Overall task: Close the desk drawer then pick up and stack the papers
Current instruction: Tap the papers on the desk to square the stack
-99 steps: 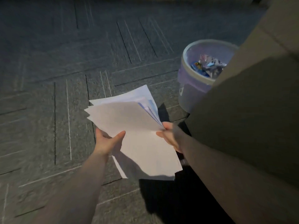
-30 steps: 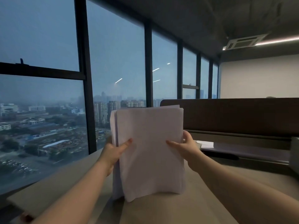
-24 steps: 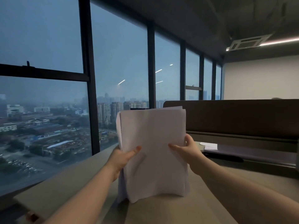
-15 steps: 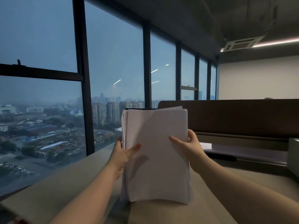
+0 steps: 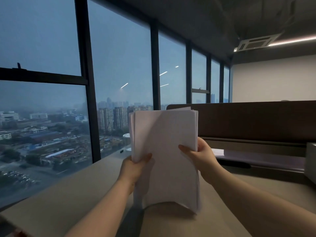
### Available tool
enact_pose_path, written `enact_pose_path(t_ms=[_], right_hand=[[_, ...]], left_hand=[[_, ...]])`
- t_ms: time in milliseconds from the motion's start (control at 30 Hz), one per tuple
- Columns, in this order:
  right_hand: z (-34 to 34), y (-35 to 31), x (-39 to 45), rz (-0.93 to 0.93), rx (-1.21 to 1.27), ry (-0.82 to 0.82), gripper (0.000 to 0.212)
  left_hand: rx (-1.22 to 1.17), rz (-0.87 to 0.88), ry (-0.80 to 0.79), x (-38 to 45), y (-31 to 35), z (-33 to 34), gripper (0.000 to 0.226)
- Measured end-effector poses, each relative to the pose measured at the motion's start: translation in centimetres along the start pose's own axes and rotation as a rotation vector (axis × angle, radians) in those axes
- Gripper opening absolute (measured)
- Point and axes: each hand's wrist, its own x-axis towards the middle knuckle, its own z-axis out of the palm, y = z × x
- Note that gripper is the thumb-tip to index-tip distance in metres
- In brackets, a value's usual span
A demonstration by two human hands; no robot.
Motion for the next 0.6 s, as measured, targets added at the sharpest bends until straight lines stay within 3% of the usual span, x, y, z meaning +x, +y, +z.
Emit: enact_pose_path(t_ms=[233, 600], right_hand=[[-2.1, 3.0, -1.4, 0.167, -0.036, -0.049, 0.063], [-0.1, 5.5, -1.9, 0.177, -0.051, 0.003, 0.067]], left_hand=[[0.152, -0.033, -0.068, -0.4, -2.7, -2.2, 0.051], [0.171, -0.059, -0.117, -0.6, -4.1, 0.4, 0.04]])
